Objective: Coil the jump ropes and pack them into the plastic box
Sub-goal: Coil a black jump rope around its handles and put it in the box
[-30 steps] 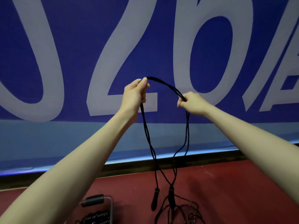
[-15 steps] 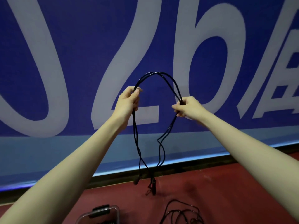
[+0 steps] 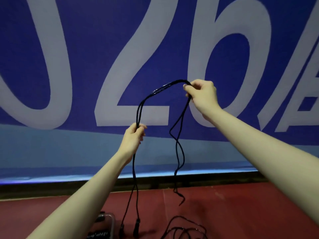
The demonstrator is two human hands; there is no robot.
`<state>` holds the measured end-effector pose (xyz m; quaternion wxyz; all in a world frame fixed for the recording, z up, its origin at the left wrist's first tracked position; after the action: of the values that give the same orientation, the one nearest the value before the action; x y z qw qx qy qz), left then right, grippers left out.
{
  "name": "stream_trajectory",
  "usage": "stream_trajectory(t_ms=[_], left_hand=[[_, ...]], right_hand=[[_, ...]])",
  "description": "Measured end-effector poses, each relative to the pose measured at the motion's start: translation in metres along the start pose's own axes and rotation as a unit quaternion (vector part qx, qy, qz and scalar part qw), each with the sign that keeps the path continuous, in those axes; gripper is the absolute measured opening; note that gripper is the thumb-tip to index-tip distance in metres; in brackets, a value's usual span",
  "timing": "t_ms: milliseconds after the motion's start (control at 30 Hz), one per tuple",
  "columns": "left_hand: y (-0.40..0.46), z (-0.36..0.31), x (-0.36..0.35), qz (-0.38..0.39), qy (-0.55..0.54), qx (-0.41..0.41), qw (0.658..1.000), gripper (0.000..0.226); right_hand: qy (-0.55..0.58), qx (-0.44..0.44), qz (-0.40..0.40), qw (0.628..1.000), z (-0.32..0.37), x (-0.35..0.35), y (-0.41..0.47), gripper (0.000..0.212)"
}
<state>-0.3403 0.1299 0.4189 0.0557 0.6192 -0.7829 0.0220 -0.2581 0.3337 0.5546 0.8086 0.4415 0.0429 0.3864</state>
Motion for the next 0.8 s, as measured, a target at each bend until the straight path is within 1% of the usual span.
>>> stream_trajectory(t_ms=[67, 133, 200, 300, 333, 400, 467, 533, 600, 633, 700, 800], left_hand=[[-0.007, 0.041, -0.003, -0.023, 0.027, 0.01, 0.999, 0.017], [-0.017, 0.082, -0.004, -0.03, 0.094, 0.037, 0.994, 0.015], [-0.027, 0.132, -0.002, -0.022, 0.152, 0.104, 0.983, 0.016], [-0.046, 0.214, 0.008, -0.024, 0.231, 0.228, 0.946, 0.017], [-0.051, 0.235, 0.013, -0.019, 0.233, 0.266, 0.935, 0.016], [-0.054, 0.258, 0.013, -0.012, 0.195, 0.302, 0.933, 0.022], [-0.053, 0.257, 0.01, -0.029, 0.14, 0.292, 0.946, 0.032], [-0.055, 0.237, 0.003, -0.065, 0.043, 0.286, 0.955, 0.038], [-0.054, 0.216, -0.004, -0.082, -0.09, 0.29, 0.949, 0.036], [-0.05, 0.204, -0.007, -0.08, -0.146, 0.287, 0.943, 0.034], [-0.042, 0.177, -0.012, -0.065, -0.221, 0.284, 0.931, 0.034], [-0.037, 0.126, -0.018, -0.005, -0.285, 0.281, 0.916, 0.04]], right_hand=[[-0.005, 0.027, -0.004, 1.0, 0.002, 0.004, -0.002, 0.018], [-0.011, 0.049, -0.014, 0.999, 0.005, 0.009, -0.001, 0.016], [-0.02, 0.053, -0.04, 0.998, 0.007, 0.017, 0.001, 0.015], [-0.014, 0.047, -0.078, 0.996, 0.007, 0.034, 0.004, 0.015], [-0.016, 0.045, -0.075, 0.996, 0.006, 0.035, 0.004, 0.014], [-0.032, 0.037, -0.047, 0.998, 0.004, 0.041, 0.001, 0.014], [-0.045, 0.02, -0.013, 0.999, -0.002, 0.042, -0.006, 0.017], [-0.048, -0.005, 0.009, 0.999, -0.009, 0.04, -0.014, 0.021], [-0.049, -0.032, 0.024, 0.998, -0.018, 0.036, -0.022, 0.021], [-0.052, -0.043, 0.029, 0.997, -0.022, 0.033, -0.026, 0.02], [-0.063, -0.061, 0.04, 0.995, -0.031, 0.028, -0.034, 0.019], [-0.055, -0.108, 0.067, 0.99, -0.046, 0.016, -0.047, 0.015]])
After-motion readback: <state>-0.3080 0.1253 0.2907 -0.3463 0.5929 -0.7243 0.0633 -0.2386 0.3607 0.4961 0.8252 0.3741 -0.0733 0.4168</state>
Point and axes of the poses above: each hand's wrist, its own y-axis towards the middle knuckle, its own x-axis out of the back of the hand, z = x × y, the point moved 3 cm from there along y, towards the middle knuckle, and after that the axes turned 14 degrees about x, right-handed, at the moved point
